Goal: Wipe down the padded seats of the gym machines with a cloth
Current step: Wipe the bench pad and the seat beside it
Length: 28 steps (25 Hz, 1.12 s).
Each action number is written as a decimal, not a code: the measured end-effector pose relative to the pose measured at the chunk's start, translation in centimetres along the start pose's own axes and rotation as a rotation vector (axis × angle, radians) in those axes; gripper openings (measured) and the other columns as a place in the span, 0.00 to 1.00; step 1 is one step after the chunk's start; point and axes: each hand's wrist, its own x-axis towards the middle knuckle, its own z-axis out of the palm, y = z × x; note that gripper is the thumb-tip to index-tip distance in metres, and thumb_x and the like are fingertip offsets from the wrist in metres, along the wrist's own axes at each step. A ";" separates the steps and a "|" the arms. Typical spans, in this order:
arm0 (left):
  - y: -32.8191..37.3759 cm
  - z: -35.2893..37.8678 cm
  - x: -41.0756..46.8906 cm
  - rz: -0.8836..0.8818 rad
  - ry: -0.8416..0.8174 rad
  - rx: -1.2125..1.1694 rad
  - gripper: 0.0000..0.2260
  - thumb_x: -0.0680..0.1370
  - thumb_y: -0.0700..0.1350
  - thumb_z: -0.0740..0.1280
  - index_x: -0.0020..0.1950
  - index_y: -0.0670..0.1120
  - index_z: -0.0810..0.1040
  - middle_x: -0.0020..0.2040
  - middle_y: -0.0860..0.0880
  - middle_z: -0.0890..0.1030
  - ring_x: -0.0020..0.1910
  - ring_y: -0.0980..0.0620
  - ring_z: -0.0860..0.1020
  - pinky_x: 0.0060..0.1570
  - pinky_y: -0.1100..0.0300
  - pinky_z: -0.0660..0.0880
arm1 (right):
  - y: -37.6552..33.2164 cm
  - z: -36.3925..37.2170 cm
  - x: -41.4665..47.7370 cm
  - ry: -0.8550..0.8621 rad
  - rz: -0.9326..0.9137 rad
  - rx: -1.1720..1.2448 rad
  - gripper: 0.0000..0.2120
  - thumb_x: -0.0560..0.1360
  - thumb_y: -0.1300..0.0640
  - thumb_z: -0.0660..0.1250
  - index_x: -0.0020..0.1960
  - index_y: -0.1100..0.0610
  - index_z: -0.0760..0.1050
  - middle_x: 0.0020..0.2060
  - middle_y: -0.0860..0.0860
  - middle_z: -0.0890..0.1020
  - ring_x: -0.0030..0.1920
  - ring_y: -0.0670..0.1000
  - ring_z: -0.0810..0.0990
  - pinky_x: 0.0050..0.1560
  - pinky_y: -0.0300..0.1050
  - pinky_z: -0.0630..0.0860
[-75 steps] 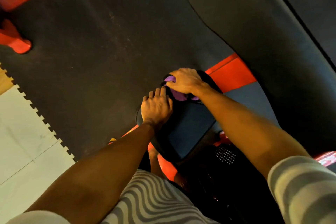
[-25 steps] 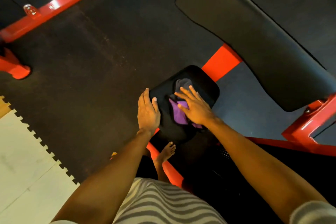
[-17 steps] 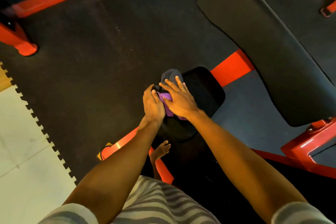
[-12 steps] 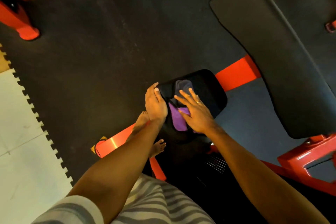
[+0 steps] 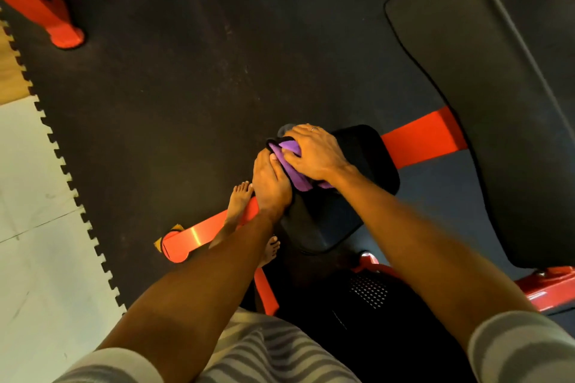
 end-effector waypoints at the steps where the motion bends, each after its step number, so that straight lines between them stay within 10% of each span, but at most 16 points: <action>1: 0.1 0.0 -0.2 -0.011 0.005 0.010 0.25 0.83 0.55 0.49 0.68 0.41 0.75 0.63 0.43 0.78 0.63 0.47 0.76 0.68 0.50 0.70 | 1.2 -0.1 0.6 -0.014 0.053 -0.022 0.25 0.78 0.39 0.62 0.69 0.53 0.77 0.65 0.53 0.80 0.66 0.56 0.77 0.66 0.51 0.71; 4: 0.2 0.1 -0.2 0.021 0.051 0.003 0.19 0.84 0.48 0.52 0.68 0.43 0.76 0.65 0.46 0.79 0.64 0.51 0.75 0.67 0.58 0.69 | 4.4 -0.8 2.1 -0.086 0.336 -0.081 0.32 0.75 0.31 0.49 0.66 0.46 0.77 0.59 0.51 0.82 0.60 0.56 0.79 0.55 0.52 0.76; 8: -0.2 0.4 0.1 0.028 0.071 0.019 0.20 0.84 0.49 0.51 0.67 0.43 0.77 0.64 0.46 0.79 0.63 0.51 0.76 0.65 0.62 0.68 | 2.1 0.3 1.2 0.053 0.378 -0.025 0.22 0.81 0.41 0.61 0.65 0.56 0.78 0.62 0.55 0.81 0.65 0.58 0.77 0.67 0.52 0.71; 14: -0.3 0.2 0.1 0.054 0.033 0.050 0.22 0.84 0.51 0.51 0.68 0.41 0.76 0.63 0.44 0.79 0.63 0.49 0.76 0.66 0.57 0.70 | -1.0 2.8 -6.5 0.064 0.245 0.195 0.31 0.80 0.46 0.63 0.81 0.47 0.60 0.82 0.46 0.58 0.82 0.50 0.46 0.81 0.53 0.54; 21: -0.2 -0.5 0.3 0.075 -0.046 0.088 0.20 0.85 0.47 0.51 0.70 0.42 0.75 0.67 0.45 0.78 0.67 0.49 0.74 0.68 0.63 0.66 | -0.3 2.2 -3.5 0.097 0.753 0.404 0.29 0.82 0.47 0.59 0.82 0.47 0.57 0.83 0.46 0.51 0.82 0.54 0.40 0.81 0.59 0.47; 25: -1.2 -1.7 1.7 0.149 -0.279 0.118 0.21 0.85 0.49 0.52 0.73 0.43 0.73 0.70 0.44 0.76 0.69 0.49 0.73 0.72 0.53 0.68 | -4.8 3.3 -6.6 0.105 0.559 0.339 0.31 0.82 0.46 0.62 0.82 0.47 0.56 0.83 0.46 0.53 0.82 0.53 0.39 0.81 0.58 0.47; 28: -1.8 -4.3 3.4 0.298 -0.505 0.158 0.21 0.86 0.50 0.53 0.77 0.44 0.68 0.75 0.46 0.72 0.74 0.51 0.69 0.73 0.64 0.63 | -4.8 5.0 -11.6 0.112 0.475 0.279 0.32 0.82 0.45 0.64 0.82 0.44 0.56 0.83 0.43 0.52 0.82 0.52 0.40 0.80 0.55 0.56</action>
